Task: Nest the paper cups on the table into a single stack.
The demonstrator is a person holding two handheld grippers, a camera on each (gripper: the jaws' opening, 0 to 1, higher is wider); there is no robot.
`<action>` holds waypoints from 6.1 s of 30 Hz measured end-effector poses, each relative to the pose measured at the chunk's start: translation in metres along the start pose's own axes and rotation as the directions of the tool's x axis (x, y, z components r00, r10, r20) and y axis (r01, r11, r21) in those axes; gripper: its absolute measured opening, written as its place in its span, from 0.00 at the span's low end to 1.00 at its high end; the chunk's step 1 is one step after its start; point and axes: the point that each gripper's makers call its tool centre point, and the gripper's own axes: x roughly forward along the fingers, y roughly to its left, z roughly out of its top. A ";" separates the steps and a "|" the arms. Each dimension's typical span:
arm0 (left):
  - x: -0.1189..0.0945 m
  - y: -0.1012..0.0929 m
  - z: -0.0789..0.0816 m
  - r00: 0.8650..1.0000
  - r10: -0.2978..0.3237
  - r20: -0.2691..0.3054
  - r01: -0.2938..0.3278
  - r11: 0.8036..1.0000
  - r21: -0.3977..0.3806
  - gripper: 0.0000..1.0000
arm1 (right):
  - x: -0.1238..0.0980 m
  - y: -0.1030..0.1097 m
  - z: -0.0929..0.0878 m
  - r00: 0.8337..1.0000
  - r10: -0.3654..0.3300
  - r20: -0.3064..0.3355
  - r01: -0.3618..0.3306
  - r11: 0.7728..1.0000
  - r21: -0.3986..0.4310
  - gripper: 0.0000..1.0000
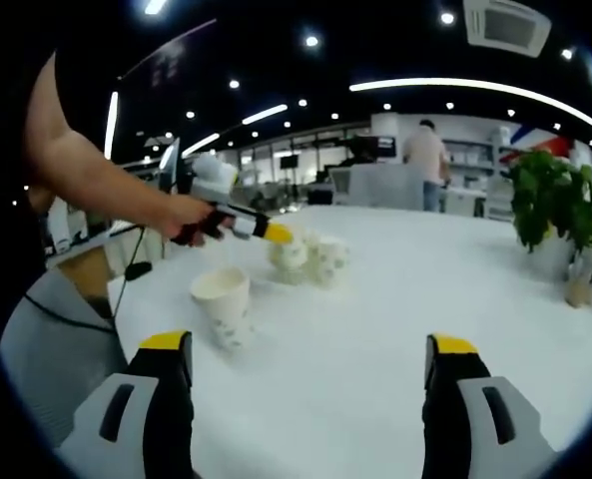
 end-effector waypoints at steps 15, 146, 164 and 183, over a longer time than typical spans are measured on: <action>-0.014 0.019 0.038 1.000 0.000 0.026 0.000 1.000 0.012 0.39 | 0.000 -0.005 0.006 1.000 -0.003 0.010 0.003 1.000 -0.007 0.98; -0.152 -0.141 0.070 0.960 -0.279 0.030 0.267 0.943 0.198 0.38 | 0.007 0.010 0.035 0.996 0.036 0.080 -0.035 0.999 -0.008 1.00; -0.144 -0.146 0.054 0.965 -0.261 0.035 0.249 0.949 0.195 0.37 | 0.005 0.007 0.034 0.996 0.034 0.077 -0.034 0.999 -0.004 0.99; -0.123 -0.144 0.006 0.976 -0.218 0.016 0.213 0.966 0.149 0.37 | 0.006 0.009 0.032 0.996 0.039 0.081 -0.038 0.999 -0.008 0.99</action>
